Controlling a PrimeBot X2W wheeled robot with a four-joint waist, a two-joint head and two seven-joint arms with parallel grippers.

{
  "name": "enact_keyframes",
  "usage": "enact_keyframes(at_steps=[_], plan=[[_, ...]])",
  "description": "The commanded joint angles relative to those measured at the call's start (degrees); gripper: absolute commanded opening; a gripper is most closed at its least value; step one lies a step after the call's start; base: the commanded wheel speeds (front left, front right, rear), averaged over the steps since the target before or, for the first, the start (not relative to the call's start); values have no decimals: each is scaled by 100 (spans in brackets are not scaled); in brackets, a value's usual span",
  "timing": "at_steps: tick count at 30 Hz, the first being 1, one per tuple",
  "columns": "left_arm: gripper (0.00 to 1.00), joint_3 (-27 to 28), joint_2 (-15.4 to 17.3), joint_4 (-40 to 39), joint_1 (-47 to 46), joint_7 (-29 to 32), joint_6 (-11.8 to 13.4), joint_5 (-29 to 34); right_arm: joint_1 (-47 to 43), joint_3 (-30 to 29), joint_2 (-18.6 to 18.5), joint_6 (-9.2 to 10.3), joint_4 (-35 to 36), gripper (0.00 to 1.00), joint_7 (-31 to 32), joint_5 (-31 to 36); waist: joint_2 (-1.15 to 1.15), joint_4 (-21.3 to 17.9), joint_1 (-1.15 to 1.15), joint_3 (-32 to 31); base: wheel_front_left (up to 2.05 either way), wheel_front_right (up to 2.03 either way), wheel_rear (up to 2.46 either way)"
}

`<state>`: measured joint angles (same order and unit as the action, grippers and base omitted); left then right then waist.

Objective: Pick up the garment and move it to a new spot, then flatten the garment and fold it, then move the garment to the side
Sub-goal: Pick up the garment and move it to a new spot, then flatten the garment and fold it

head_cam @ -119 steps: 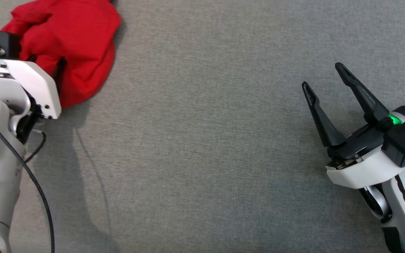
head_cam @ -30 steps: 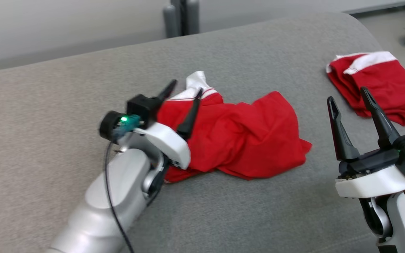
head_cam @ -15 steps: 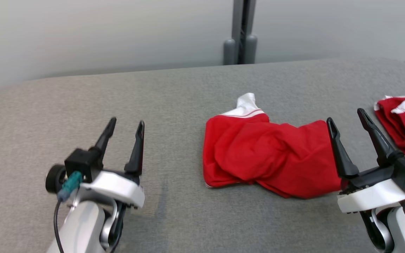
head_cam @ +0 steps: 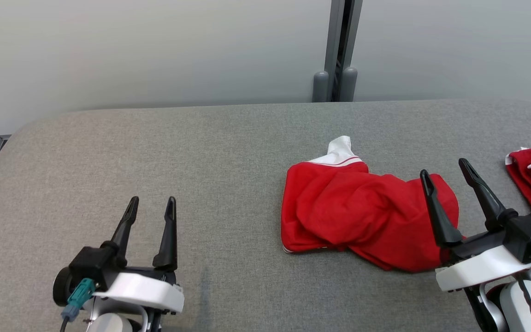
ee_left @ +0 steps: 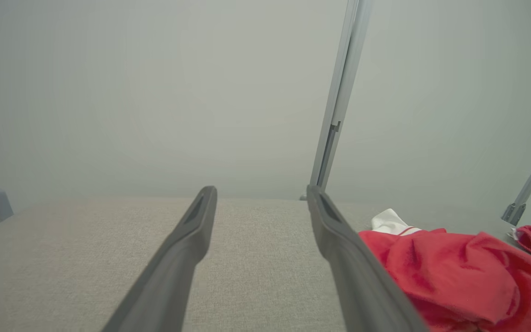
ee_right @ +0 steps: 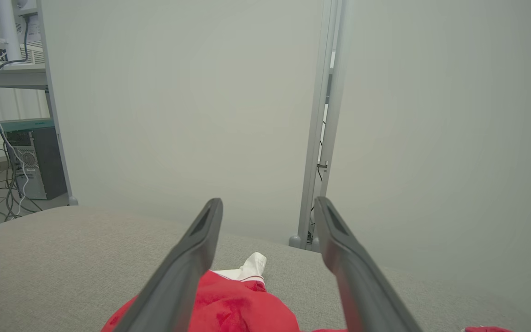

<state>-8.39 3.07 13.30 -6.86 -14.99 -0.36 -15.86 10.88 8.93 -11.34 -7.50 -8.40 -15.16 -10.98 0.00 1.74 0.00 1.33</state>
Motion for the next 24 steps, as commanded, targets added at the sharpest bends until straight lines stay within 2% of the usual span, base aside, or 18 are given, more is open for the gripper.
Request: enact_keyframes(at_steps=[1, 16, 24], plan=[[100, 95, 4, -89, 104, -15, -53, 67, -69, -4, -4, 2, -21, 100, -8, -49, 0, 3, 0, -14, 0, 0, 0], [100, -43, -6, -101, 263, -15, 5, -183, -80, -15, -26, 2, -109, 100, -8, -116, 0, 33, 0, -4, 0, 0, 0], [100, -243, -7, -91, 166, -15, -10, -239, 92, -47, -125, 2, -255, 100, -8, -216, 0, 266, 0, 87, 0, 0, 0]])
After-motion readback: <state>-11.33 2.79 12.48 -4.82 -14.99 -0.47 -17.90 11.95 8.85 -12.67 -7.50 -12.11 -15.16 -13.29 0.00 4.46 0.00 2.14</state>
